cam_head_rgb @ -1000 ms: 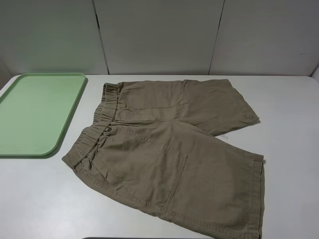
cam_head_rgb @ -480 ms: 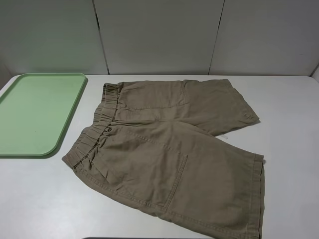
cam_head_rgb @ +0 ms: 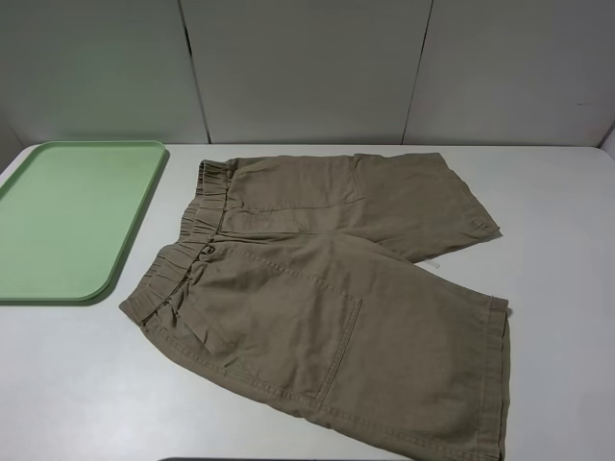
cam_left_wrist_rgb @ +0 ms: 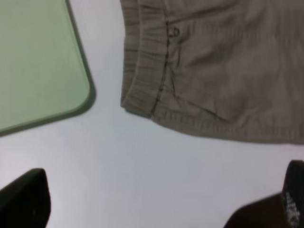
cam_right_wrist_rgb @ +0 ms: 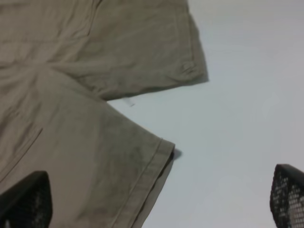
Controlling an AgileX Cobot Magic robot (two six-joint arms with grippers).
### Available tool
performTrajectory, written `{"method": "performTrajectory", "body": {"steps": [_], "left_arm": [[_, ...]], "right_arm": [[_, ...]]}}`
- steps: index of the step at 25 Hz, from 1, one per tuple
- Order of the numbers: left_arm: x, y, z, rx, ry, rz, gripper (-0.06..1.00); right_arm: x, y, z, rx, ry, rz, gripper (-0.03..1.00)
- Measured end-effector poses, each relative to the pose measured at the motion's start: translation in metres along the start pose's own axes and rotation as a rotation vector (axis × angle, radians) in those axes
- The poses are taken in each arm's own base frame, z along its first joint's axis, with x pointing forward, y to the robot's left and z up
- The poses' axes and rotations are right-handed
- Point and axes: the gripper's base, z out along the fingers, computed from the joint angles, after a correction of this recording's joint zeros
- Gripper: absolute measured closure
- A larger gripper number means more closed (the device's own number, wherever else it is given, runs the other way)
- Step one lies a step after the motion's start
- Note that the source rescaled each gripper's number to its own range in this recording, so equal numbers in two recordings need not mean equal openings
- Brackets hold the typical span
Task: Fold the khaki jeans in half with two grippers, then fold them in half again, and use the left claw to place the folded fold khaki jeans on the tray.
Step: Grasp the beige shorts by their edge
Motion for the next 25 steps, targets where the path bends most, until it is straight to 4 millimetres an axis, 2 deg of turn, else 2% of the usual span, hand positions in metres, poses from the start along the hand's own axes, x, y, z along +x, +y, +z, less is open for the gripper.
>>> {"method": "performTrajectory", "body": {"steps": [5, 9, 19, 25], "left_arm": [[-0.029, 0.003, 0.007, 0.1, 0.126, 0.112, -0.03], [-0.038, 0.0, 0.022, 0.196, 0.245, 0.306, -0.03], [-0.047, -0.021, 0.077, 0.289, 0.567, 0.787, -0.02], [-0.049, -0.034, 0.106, 0.342, 0.639, 0.937, -0.02]], "right_arm": [[-0.025, 0.006, 0.015, -0.097, 0.069, -0.092, -0.03], [-0.03, 0.015, 0.027, -0.206, 0.14, -0.224, -0.03], [-0.025, 0.05, 0.052, -0.448, 0.299, -0.575, -0.03], [-0.012, 0.077, 0.072, -0.516, 0.422, -0.854, -0.03]]}}
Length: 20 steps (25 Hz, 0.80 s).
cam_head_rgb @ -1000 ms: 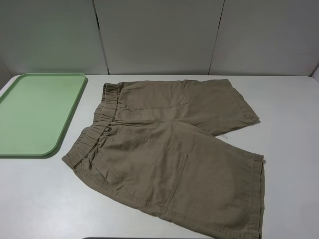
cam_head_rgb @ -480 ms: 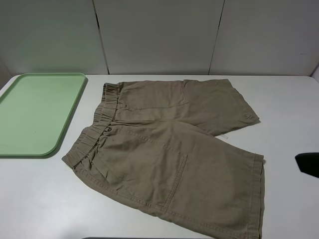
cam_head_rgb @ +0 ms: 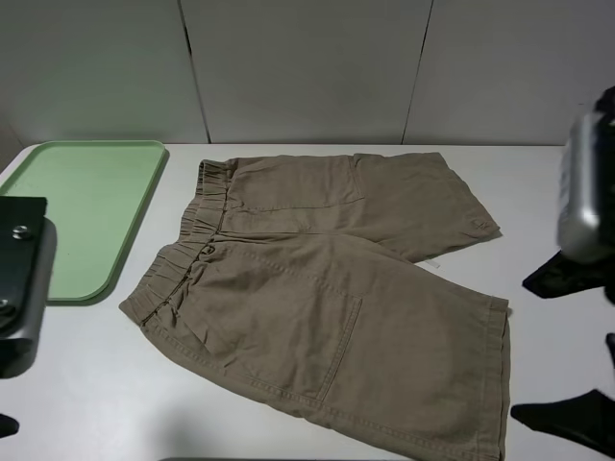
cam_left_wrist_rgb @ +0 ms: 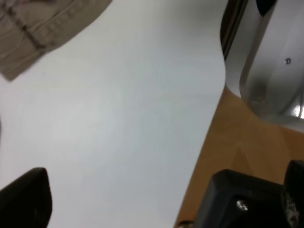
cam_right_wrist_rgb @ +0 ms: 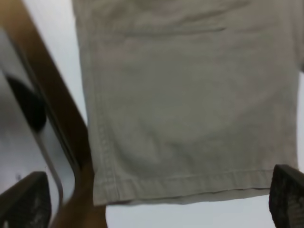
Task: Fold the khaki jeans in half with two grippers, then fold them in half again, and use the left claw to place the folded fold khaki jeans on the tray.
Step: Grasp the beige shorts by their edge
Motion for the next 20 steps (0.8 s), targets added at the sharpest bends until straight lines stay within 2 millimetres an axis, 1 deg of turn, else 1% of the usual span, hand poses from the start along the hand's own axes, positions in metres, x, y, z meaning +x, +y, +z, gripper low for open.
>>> {"method": "performTrajectory", "body": {"steps": [5, 10, 14, 20], "left_arm": [[-0.008, 0.006, 0.012, 0.028, 0.051, 0.104, -0.02], [-0.016, 0.018, 0.025, -0.004, 0.09, 0.233, 0.0], [-0.026, 0.029, 0.041, -0.029, 0.108, 0.28, 0.0], [-0.042, 0.044, 0.076, -0.021, 0.145, 0.362, 0.0]], "right_arm": [[-0.002, 0.017, 0.036, -0.084, 0.145, -0.127, -0.03], [0.004, 0.025, 0.064, -0.122, 0.231, -0.157, -0.03], [0.007, 0.028, 0.073, -0.133, 0.23, -0.144, -0.03], [0.008, 0.028, 0.075, -0.136, 0.213, -0.15, -0.03]]}}
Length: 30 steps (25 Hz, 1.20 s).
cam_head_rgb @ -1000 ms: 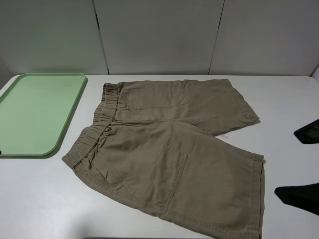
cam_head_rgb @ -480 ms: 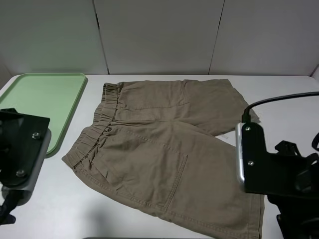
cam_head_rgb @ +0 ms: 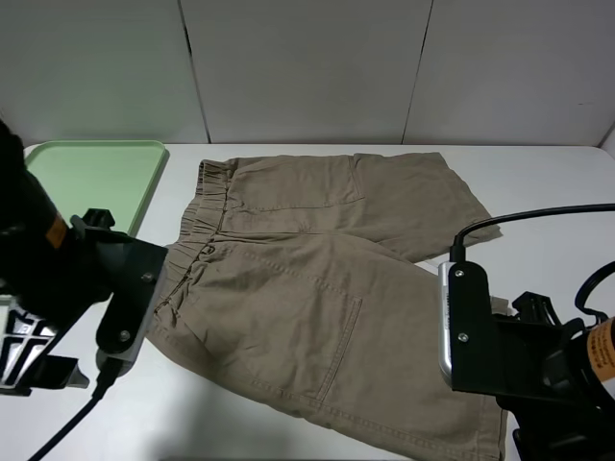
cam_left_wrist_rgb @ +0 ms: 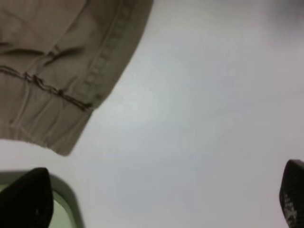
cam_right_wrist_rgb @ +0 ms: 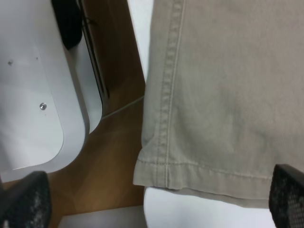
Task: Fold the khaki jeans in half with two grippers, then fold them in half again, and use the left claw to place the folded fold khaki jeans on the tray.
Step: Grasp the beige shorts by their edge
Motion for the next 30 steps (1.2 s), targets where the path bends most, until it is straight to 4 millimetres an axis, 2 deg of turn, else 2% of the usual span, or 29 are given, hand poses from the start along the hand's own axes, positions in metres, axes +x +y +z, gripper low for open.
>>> {"method": "performTrajectory", "body": {"steps": [8, 15, 22, 30], "left_arm": [[-0.005, 0.026, 0.047, 0.046, 0.026, -0.029, 0.02], [-0.014, 0.035, 0.072, 0.024, -0.008, 0.021, 0.03], [-0.02, 0.039, 0.089, 0.02, -0.023, 0.08, 0.03], [-0.025, 0.044, 0.091, -0.042, -0.07, 0.085, 0.03]], "right_arm": [[0.001, 0.0, 0.007, 0.013, -0.053, -0.001, -0.03], [-0.001, 0.0, 0.013, 0.024, -0.098, 0.003, -0.03], [-0.008, 0.0, 0.037, -0.013, -0.078, 0.056, -0.03], [-0.014, -0.002, 0.074, -0.047, 0.021, 0.094, -0.03]]}}
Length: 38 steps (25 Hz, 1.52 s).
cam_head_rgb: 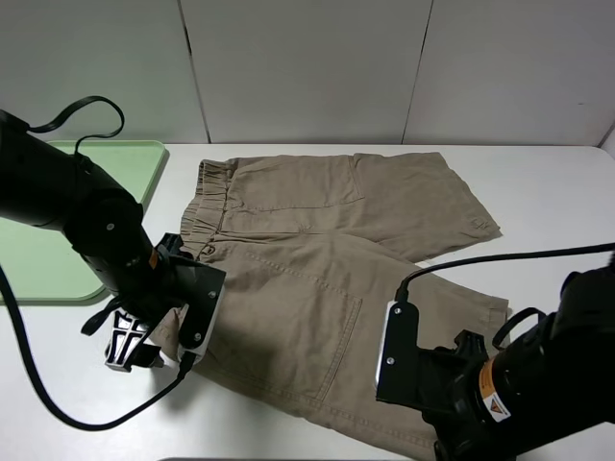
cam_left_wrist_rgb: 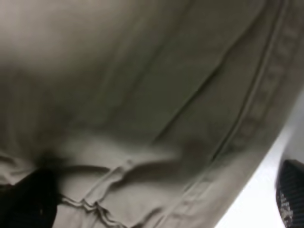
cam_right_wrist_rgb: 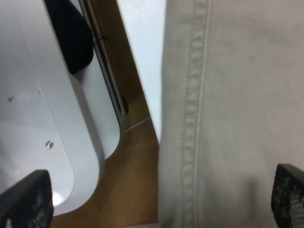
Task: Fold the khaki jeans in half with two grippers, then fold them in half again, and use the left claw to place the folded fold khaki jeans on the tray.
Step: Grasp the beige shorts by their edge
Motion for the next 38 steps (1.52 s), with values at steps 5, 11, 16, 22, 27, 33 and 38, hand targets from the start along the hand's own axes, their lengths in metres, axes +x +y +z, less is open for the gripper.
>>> {"method": "performTrajectory", "body": {"steps": [5, 11, 16, 22, 27, 33, 38], "left_arm": [[0.0, 0.0, 0.0, -0.005, -0.004, 0.0, 0.03], [0.0, 0.001, 0.0, -0.006, -0.004, 0.0, 0.03], [0.002, -0.005, 0.004, 0.002, -0.004, 0.002, 0.04], [0.003, -0.01, 0.004, -0.003, -0.011, 0.0, 0.06], [0.003, -0.011, 0.005, -0.002, -0.012, 0.0, 0.27], [0.003, -0.01, 0.006, -0.023, -0.027, 0.001, 0.62], [0.002, -0.009, 0.007, -0.035, -0.036, 0.003, 0.89]], "right_arm": [[0.001, -0.002, 0.028, -0.017, 0.093, 0.023, -0.03], [0.003, -0.002, 0.043, -0.023, 0.15, 0.052, -0.03], [0.002, -0.002, 0.045, -0.023, 0.156, 0.068, -0.03], [0.002, -0.002, 0.045, -0.022, 0.154, 0.067, -0.03], [0.002, -0.002, 0.045, -0.022, 0.154, 0.067, -0.03], [0.002, -0.002, 0.045, -0.022, 0.154, 0.067, -0.03], [0.002, -0.002, 0.045, -0.022, 0.155, 0.068, -0.02]]}}
